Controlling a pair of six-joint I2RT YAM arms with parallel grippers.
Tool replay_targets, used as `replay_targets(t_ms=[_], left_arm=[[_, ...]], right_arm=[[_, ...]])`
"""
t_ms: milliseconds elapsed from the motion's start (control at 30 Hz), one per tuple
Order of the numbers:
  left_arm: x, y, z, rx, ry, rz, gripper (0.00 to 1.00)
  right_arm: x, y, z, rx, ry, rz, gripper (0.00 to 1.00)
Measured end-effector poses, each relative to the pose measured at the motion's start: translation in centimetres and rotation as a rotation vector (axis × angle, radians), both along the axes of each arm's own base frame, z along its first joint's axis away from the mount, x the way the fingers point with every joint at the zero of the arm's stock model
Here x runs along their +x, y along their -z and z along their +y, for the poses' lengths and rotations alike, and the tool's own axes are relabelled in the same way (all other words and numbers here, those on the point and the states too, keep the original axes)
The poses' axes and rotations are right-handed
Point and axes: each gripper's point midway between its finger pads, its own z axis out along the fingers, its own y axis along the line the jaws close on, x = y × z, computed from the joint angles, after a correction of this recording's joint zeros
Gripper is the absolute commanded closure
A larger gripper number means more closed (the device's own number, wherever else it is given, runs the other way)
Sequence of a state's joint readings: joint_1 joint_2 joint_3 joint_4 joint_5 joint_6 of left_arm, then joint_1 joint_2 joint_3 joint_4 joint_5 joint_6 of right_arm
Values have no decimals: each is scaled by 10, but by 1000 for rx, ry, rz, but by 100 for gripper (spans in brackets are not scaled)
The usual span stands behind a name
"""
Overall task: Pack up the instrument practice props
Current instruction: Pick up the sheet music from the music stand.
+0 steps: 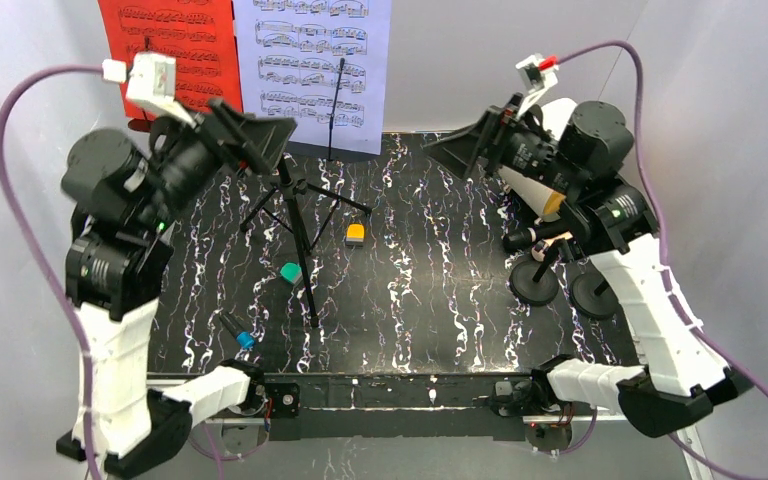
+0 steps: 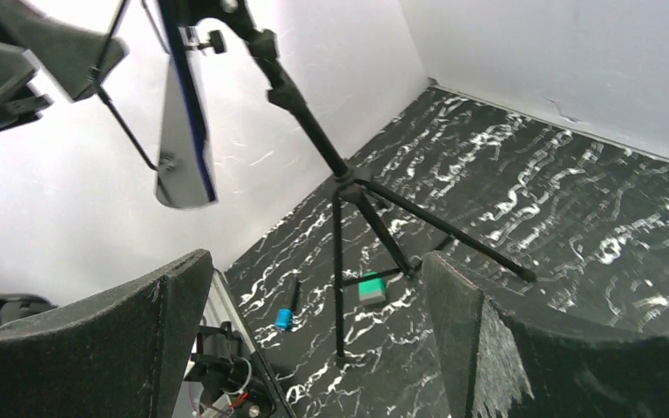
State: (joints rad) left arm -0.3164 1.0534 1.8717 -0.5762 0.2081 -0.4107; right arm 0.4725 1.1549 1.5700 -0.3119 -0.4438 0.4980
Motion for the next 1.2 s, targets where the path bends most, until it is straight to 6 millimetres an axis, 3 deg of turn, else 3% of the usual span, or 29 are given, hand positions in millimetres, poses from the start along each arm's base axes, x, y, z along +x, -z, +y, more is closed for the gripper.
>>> replay_targets(t_ms=[200, 300, 633, 733, 933, 1200], left_arm=[[34, -16, -27, -37, 86, 28, 24], [38, -22, -36, -60, 126, 25, 25], [25, -49, -49, -137, 230, -29, 41], [26, -52, -54, -152, 255, -35, 43], [35, -47, -67, -167, 302, -20, 46], [43, -31, -87, -164, 360, 24, 48]], right_arm=[[-11, -20, 56, 0, -88, -40, 2], [-19, -30, 74, 3, -110, -70, 2], [-14, -52, 88, 34, -68, -137, 5], [-9, -50, 96, 32, -62, -140, 8], [2, -40, 106, 11, -48, -137, 11], [8, -45, 106, 23, -21, -161, 14]])
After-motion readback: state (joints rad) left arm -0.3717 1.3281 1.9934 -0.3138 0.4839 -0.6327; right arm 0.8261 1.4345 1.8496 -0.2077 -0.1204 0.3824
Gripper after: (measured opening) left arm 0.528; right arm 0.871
